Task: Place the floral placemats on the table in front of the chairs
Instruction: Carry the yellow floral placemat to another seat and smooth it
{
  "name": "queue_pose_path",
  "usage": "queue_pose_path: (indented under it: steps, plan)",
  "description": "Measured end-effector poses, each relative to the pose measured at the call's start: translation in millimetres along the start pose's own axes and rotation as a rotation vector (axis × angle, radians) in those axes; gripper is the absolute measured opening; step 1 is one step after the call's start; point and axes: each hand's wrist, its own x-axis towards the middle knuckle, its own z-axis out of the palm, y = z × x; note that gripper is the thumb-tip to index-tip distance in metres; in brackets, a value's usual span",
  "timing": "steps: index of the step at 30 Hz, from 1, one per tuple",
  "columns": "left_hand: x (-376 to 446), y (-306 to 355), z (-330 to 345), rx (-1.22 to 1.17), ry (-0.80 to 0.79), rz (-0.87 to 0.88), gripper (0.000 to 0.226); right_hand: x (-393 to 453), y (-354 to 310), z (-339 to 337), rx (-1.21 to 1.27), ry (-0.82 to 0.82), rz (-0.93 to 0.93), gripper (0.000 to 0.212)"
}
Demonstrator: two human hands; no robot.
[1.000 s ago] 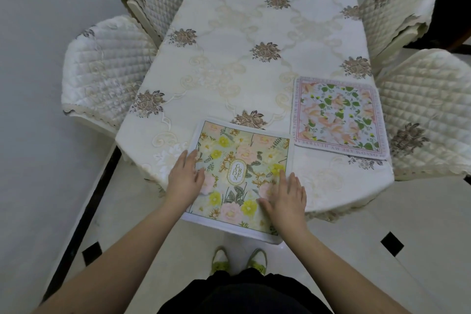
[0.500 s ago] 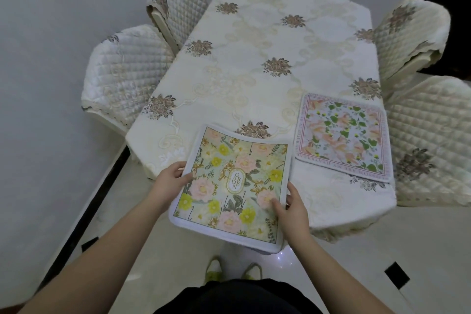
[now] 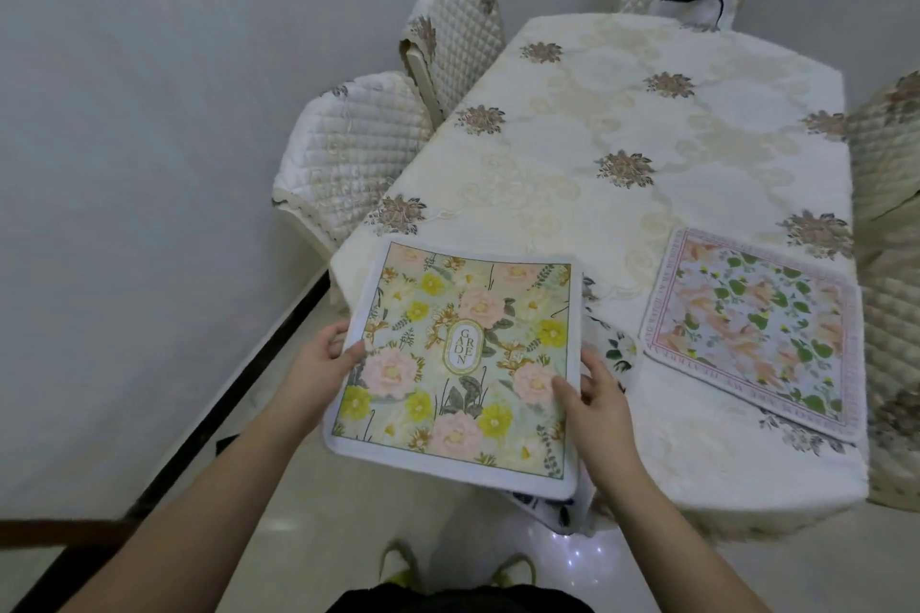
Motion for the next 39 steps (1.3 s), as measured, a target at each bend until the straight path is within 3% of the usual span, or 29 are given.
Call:
queue_pose_path:
  steps: [10, 25, 39]
  plan:
    - [-12, -24, -105, -0.109, 0.124, 0.006, 0.018, -17, -37, 93, -0.094, -0.101, -0.061, 0.047]
    - [-32, -77, -334, -0.175, 0.278, 0.034, 0.023, -94, -84, 317, -0.047, -0.208, -0.117, 0.040]
    - [26, -84, -370, -0.172, 0.299, -0.013, 0.027, -50, -98, 368, -0.054, -0.205, -0.073, 0.043]
